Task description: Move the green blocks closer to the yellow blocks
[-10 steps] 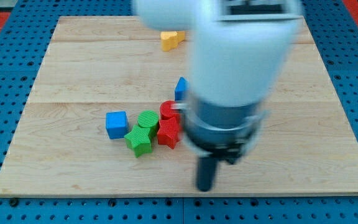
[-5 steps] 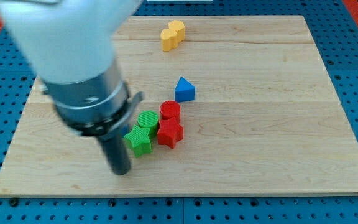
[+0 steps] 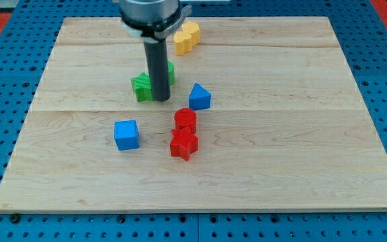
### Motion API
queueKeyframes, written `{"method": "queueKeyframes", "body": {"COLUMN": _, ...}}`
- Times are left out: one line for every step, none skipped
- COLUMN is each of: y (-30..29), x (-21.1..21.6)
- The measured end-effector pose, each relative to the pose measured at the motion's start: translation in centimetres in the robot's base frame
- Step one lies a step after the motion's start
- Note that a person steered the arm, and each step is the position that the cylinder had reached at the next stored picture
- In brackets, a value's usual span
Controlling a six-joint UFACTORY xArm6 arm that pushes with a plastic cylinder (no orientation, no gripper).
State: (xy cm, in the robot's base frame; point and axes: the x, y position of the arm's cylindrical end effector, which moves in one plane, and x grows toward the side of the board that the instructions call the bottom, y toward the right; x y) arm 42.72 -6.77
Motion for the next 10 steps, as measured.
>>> {"method": "queueKeyframes", "body": {"y": -4.3, "x": -0.4}}
{"method": "queueKeyframes", "body": {"y": -8.1, "x": -4.1}}
{"method": "queueKeyframes", "body": {"y": -6.9, "x": -5.8}}
{"method": "queueKeyframes", "body": {"y": -5.3, "x": -10.4}}
{"method": "queueKeyframes", "body": {"y": -3.4, "x": -14.3}}
{"method": "queueKeyframes", "body": {"y": -7.3, "x": -10.9}}
{"method": "queueKeyframes", "body": {"y": -6.3, "x": -3.6}}
{"method": "queueKeyframes", "body": {"y": -0.8, "x": -1.4}}
{"method": "queueKeyframes", "body": {"y": 1.0, "x": -6.7}}
{"method": "queueKeyframes", "body": {"y": 1.1, "x": -9.8}}
